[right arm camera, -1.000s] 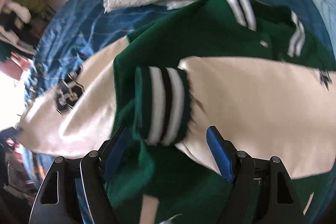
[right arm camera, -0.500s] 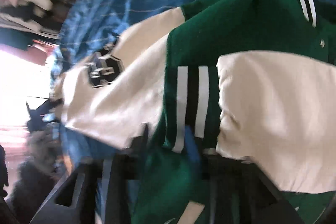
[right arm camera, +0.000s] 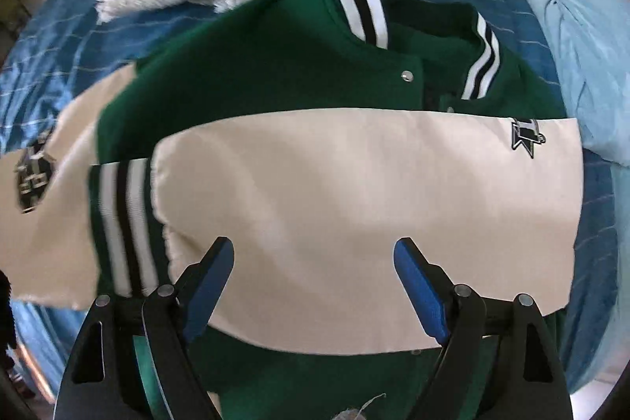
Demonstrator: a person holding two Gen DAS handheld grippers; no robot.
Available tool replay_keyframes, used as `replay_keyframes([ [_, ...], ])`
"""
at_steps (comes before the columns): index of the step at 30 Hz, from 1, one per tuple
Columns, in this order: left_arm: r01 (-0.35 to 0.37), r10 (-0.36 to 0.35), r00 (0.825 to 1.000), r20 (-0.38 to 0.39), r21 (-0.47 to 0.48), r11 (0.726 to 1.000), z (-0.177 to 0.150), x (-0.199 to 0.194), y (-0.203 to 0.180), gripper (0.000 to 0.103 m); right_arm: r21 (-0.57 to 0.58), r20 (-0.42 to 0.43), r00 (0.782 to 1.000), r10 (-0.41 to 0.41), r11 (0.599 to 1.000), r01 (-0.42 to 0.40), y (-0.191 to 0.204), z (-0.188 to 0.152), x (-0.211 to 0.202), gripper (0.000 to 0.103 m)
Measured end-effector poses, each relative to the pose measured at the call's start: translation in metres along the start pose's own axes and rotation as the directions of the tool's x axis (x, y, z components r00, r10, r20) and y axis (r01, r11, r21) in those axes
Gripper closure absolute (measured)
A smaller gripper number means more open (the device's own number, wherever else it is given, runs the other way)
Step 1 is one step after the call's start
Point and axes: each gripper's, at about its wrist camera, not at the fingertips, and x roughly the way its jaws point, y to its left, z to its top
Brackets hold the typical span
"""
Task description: Fold large clothes
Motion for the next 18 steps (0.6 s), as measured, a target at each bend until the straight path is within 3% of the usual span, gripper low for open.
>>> replay_keyframes([
  [5, 0.096, -0.100, 0.995, 0.016, 0.161, 0.982, -0.010, -0.072, -0.072, 0.094, 0.005, -0.005, 0.999, 0.036, 0.999, -0.036, -0.014, 0.000, 0.007, 0.018],
  [8, 0.163, -0.166, 0.986, -0.008, 0.255, 0.953, -0.035, -0.101, -0.119, 0.095, 0.047, -0.009, 0.996, 0.093, 0.995, -0.092, -0.039, -0.001, 0.007, 0.018],
  [11, 0.269, -0.260, 0.963, -0.071, 0.328, 0.906, -0.067, -0.129, -0.176, 0.095, 0.118, -0.024, 0.991, 0.131, 0.985, -0.127, -0.092, -0.011, 0.009, 0.018],
  [12, 0.338, -0.314, 0.941, -0.124, 0.343, 0.876, -0.087, -0.142, -0.205, 0.095, 0.142, -0.033, 0.990, 0.135, 0.981, -0.129, -0.112, -0.017, 0.012, 0.018],
  [14, 0.400, -0.358, 0.916, -0.182, 0.360, 0.843, -0.109, -0.156, -0.243, 0.095, 0.205, -0.064, 0.987, 0.150, 0.969, -0.134, -0.154, -0.034, 0.014, 0.018],
  [18, 0.576, -0.467, 0.814, -0.345, 0.374, 0.727, -0.186, -0.202, -0.334, 0.095, 0.298, -0.089, 0.985, 0.149, 0.948, -0.116, -0.237, -0.072, 0.017, 0.018],
])
